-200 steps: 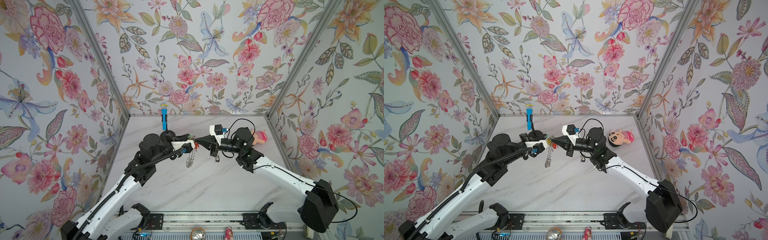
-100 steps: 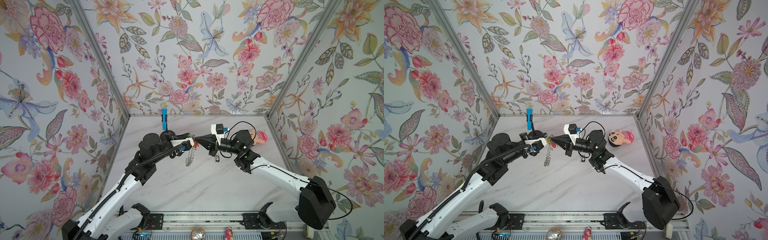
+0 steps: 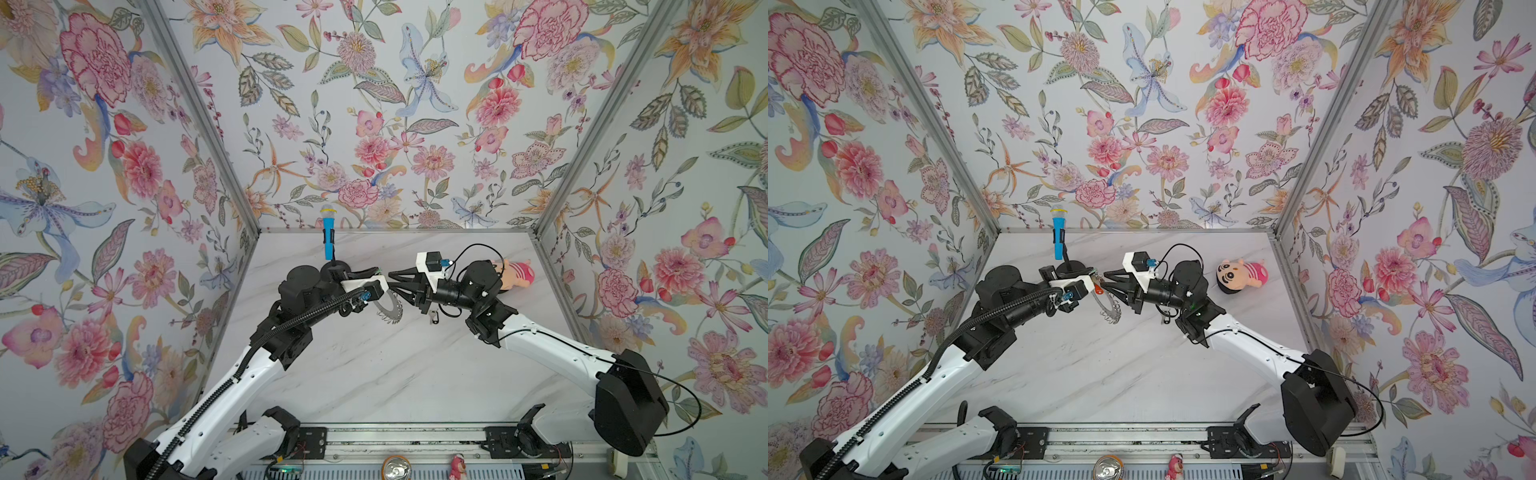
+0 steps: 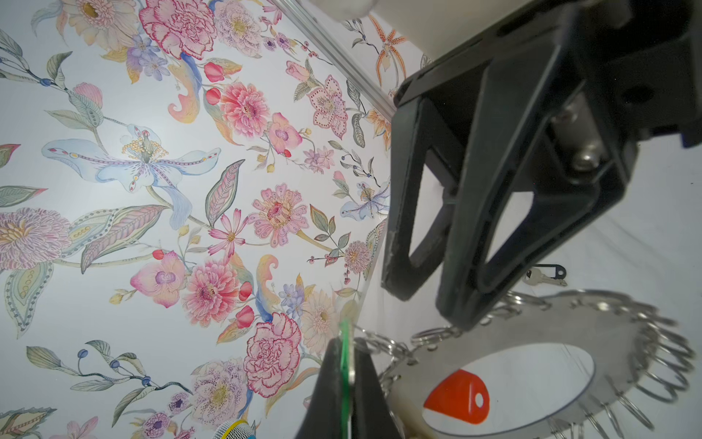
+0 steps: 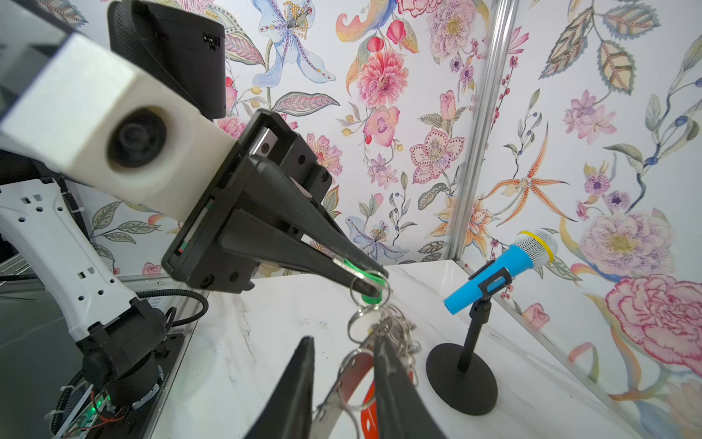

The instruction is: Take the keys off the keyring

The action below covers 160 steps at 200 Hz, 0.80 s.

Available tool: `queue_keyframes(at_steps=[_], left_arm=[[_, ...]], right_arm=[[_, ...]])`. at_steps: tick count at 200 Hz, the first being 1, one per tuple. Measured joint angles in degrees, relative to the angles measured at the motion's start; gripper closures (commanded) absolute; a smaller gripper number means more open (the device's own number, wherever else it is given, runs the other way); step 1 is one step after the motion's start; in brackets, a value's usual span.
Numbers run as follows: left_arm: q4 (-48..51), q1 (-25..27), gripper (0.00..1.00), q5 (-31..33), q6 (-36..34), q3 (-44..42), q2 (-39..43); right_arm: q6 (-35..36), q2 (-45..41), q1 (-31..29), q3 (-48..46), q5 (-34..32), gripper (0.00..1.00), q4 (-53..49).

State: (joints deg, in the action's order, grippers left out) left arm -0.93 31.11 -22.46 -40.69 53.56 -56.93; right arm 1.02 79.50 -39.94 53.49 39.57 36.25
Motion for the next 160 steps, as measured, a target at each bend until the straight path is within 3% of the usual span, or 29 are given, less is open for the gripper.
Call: queue_keyframes(at_steps=[62,160], left_arm=[[0.9,-0.5,1.00,-1.9,0.0,0.9,0.0],[1.5,-1.5,1.00,-2.5,-0.6,1.8,-0.1]], right_arm=[[10.8,0.5,0.1,6.3,-1.4,0.63,-11.5],[14.8,-0.9,-1.2,7.6,0.5,0.57,-17.7]])
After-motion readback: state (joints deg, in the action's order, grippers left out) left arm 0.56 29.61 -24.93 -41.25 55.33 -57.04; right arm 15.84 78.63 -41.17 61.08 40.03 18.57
